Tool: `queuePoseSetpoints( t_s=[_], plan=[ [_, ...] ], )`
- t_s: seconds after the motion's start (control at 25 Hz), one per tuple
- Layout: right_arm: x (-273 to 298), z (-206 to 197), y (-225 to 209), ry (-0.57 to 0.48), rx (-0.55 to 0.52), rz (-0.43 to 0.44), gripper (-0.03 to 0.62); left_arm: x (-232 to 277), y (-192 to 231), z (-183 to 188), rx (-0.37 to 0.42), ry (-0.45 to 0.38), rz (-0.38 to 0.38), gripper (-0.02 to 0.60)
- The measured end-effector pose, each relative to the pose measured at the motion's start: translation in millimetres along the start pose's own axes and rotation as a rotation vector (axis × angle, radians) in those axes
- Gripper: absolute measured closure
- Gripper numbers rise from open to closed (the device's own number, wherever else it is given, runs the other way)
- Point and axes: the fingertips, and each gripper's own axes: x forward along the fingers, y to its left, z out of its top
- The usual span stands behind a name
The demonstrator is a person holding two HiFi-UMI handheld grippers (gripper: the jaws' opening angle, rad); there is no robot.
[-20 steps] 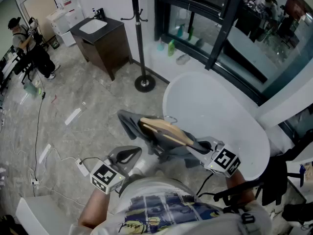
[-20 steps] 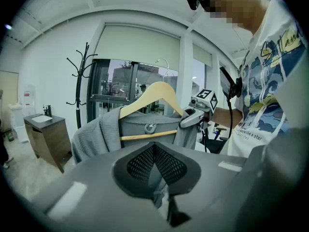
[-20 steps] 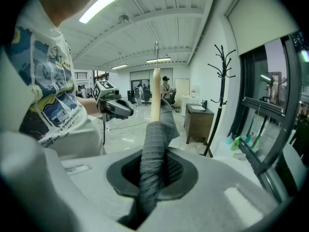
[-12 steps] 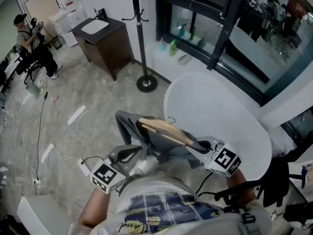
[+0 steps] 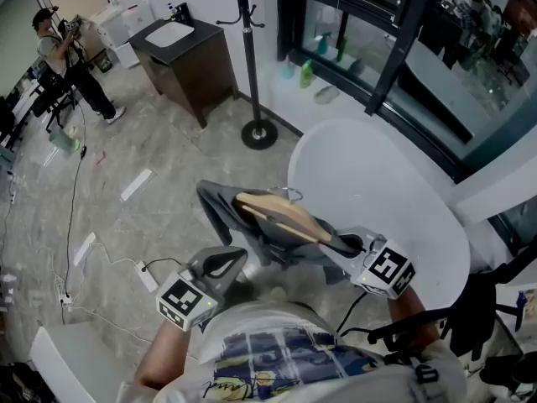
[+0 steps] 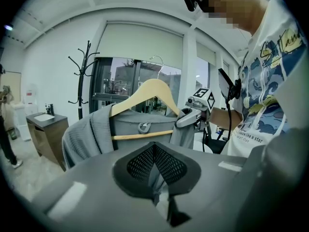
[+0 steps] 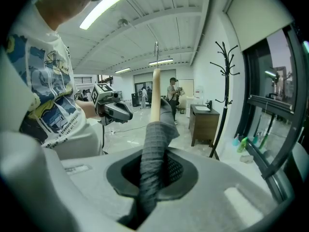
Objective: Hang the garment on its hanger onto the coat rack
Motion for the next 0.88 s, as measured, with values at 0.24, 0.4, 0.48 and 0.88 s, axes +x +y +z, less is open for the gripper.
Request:
queuePoseSetpoints(
  t_s=[0.24, 0.4, 0.48, 0.88],
  plan=[
    [27, 19, -27, 0.008, 0.007, -0.001, 0.571, 2, 33, 2, -0.014, -0.009, 0.002, 0.578],
    [51, 40, -56, 0.007, 0.017, -0.014, 0.572, 5, 75, 3, -0.031, -0.027, -0.011, 0.578],
    [65, 54, -69, 0.006, 0.027, -0.020, 0.572, 5, 100, 6, -0.034, -0.035, -0.021, 0.578],
    [143, 146, -164, 0.011, -0.021, -0.056, 0.572, -18, 239, 21, 0.009, -0.052, -0.042, 0.580]
  ],
)
